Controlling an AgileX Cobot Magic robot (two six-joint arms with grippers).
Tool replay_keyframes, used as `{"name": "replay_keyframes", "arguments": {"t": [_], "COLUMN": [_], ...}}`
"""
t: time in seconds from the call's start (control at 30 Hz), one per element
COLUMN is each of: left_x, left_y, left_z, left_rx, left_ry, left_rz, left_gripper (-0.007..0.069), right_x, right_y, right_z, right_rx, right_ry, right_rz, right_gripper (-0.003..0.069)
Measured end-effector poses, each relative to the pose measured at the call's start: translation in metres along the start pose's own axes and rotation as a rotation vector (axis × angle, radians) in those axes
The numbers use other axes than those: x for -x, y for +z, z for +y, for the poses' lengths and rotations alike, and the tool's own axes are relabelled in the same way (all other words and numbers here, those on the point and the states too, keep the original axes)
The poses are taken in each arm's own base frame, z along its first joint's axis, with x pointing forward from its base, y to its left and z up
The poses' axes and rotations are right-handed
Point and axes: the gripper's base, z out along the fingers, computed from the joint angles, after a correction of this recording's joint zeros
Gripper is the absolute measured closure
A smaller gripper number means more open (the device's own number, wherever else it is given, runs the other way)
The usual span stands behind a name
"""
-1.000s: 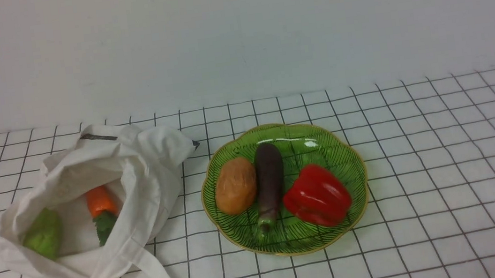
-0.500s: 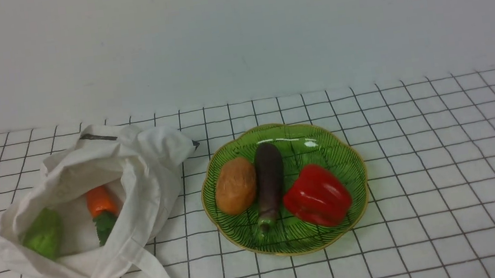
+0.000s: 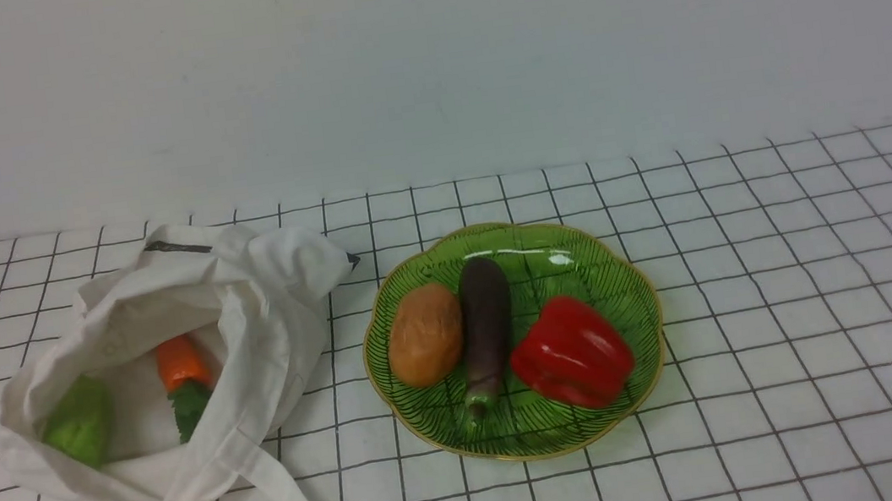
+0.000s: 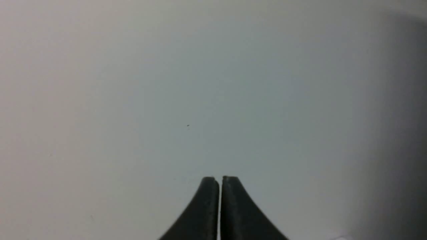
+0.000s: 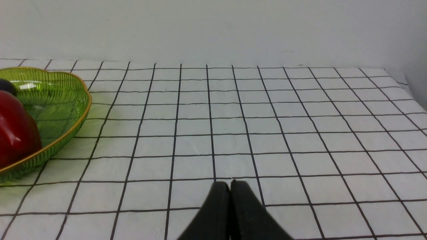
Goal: Take vegetables from bag on white checkered tablecloth place on plate.
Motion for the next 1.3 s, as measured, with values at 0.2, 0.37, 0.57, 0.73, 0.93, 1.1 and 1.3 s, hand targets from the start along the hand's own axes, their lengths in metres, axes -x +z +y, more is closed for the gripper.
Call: {"name": "replay_keyframes", "arguments": {"t": [0.2,0.37,0.57,0.73,0.93,1.1,1.3], "left_x": [-0.03,-0.063,-0.117,-0.151,-0.177,-0.195,-0.195], "left_y": [-0.033,-0.046,-0.052,-0.062,-0.069,-0.072,-0.071], "left_z": [0.004,0.01,0.024,0.03,0.034,0.035,0.035], "left_rx": [0.068,0.214,0.42,0.471,0.494,0.477,0.474], "left_ry": [0.071,0.078,0.1,0.107,0.071,0.056,0.062], "left_rz": [-0.006,0.039,0.278,0.523,0.628,0.636,0.612], "left_gripper": [0.0632,0.0632,0.0632,0.0632,0.0632,0.0632,0.0632], "right_x": [0.0,0.0,0.0,0.0,0.0,0.0,0.0], "right_y": [0.0,0.0,0.0,0.0,0.0,0.0,0.0], "right_z": [0.0,0.0,0.0,0.0,0.0,0.0,0.0], "right_rx": [0.0,0.0,0.0,0.0,0.0,0.0,0.0], "right_ry": [0.0,0.0,0.0,0.0,0.0,0.0,0.0], "right_rz": [0.0,0.0,0.0,0.0,0.0,0.0,0.0], "right_gripper": [0.0675,0.0675,0.0675,0.0675,0.0675,0.0675,0.0675]}}
